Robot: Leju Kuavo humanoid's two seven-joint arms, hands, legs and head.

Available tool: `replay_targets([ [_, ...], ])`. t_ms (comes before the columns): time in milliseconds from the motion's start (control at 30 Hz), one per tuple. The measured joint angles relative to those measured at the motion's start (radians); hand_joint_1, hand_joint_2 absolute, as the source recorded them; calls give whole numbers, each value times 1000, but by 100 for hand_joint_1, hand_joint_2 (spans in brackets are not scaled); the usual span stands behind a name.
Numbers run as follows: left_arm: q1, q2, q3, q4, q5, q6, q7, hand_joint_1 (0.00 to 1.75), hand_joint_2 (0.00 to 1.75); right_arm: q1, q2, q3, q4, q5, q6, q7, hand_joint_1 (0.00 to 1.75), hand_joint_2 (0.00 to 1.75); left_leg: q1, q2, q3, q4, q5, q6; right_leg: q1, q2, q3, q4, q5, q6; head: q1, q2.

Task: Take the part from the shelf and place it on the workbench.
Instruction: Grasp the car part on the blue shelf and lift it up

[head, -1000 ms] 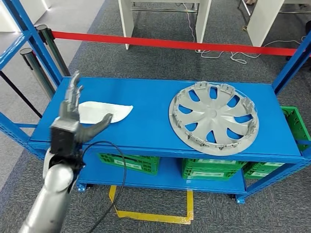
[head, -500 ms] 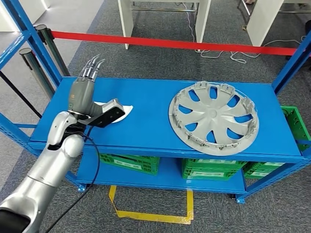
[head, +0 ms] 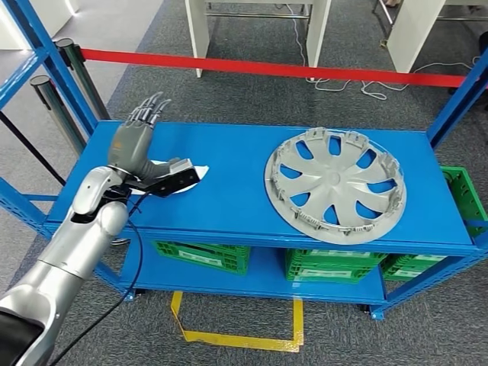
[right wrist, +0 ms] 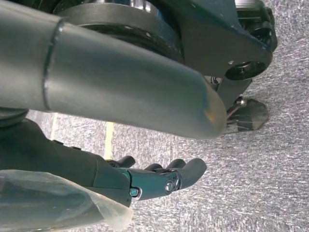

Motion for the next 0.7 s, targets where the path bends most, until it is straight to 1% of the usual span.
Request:
replay_targets([
  [33,4,5,-1,3,8,-9,-2,0,0,0,0,2,0,2,-1,1,0,0,0,0,0,0,0,0,0,0,0,0,0,0,0,0],
  [267,54,30,-2,7,45,-36,-20,0,0,0,0,9,0,18,-10,48,0,0,0,0,-1,0,0,0,0,0,-1,0,0,0,0,0],
  [467,66,25,-12,31,35,-43,-20,0,0,-1,-2,27,0,52,-23,93,0,0,0,0,-1,0,0,0,0,0,-1,0,0,0,0,0],
  [700,66,19,-26,56,31,-41,-20,0,0,-1,-4,35,0,56,-25,97,0,0,0,0,-1,0,0,0,0,0,-1,0,0,0,0,0],
])
